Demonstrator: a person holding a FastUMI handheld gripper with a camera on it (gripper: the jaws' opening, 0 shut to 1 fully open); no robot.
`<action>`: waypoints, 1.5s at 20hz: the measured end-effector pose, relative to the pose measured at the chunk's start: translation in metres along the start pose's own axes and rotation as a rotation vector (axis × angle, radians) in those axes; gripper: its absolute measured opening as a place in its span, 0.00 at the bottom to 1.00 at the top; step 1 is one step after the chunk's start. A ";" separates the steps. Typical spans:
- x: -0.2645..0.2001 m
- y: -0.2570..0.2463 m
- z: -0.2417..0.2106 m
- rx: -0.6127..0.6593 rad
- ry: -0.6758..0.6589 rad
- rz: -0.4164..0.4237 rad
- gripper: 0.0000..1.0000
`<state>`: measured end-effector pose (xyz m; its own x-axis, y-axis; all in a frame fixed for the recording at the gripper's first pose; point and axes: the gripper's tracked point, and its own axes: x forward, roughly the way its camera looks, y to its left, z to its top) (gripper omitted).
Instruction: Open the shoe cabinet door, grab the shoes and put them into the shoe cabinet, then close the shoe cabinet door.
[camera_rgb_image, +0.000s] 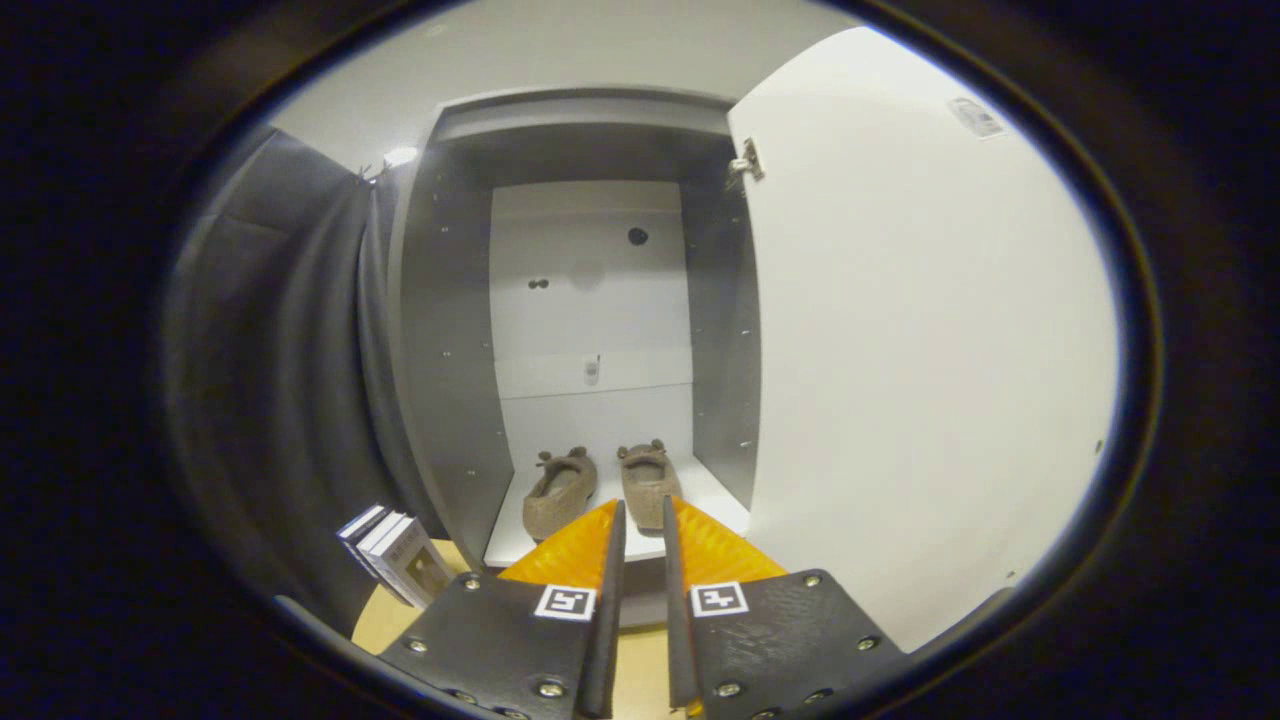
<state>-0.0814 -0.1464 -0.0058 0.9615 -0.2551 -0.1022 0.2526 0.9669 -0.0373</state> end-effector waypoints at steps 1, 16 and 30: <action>-0.013 -0.005 0.003 0.002 -0.014 0.003 0.21; -0.165 -0.182 0.025 0.019 -0.097 -0.043 0.20; -0.112 -0.274 0.019 0.088 -0.060 -0.091 0.79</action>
<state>-0.2564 -0.3826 0.0349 0.9384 -0.3430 -0.0423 0.3447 0.9376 0.0443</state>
